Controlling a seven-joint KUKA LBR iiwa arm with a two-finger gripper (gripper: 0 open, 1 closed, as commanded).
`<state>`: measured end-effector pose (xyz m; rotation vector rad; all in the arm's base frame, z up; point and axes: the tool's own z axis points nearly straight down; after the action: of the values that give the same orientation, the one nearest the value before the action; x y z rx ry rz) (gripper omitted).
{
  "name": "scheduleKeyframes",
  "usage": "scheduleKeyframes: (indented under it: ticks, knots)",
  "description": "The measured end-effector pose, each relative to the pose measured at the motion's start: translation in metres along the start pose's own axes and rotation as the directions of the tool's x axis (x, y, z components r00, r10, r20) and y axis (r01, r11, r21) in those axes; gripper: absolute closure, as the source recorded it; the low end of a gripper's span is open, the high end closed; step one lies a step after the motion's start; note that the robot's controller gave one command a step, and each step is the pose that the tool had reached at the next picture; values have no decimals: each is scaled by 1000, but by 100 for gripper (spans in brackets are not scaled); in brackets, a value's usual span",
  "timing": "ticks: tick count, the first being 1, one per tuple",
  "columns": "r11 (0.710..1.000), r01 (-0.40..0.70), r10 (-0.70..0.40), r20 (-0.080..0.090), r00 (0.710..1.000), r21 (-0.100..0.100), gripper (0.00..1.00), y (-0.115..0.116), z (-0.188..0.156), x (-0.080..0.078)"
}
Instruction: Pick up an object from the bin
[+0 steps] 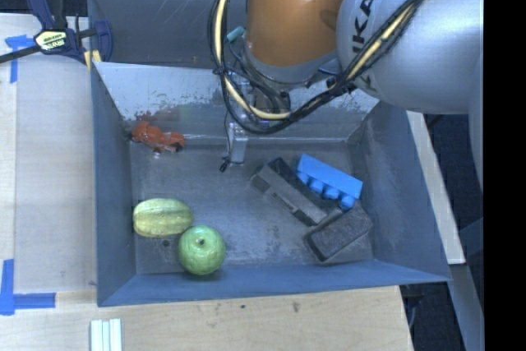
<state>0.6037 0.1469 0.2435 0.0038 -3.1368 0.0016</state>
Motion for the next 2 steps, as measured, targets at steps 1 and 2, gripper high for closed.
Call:
scheduleKeyframes:
  ticks: [1, 2]
  knots:
    - [1000, -2, 2, 9, 1000, -2, 0, -1, -5, -1]
    - [999, 50, -50, 14, 999, -1, 0, 4, 10, 16]
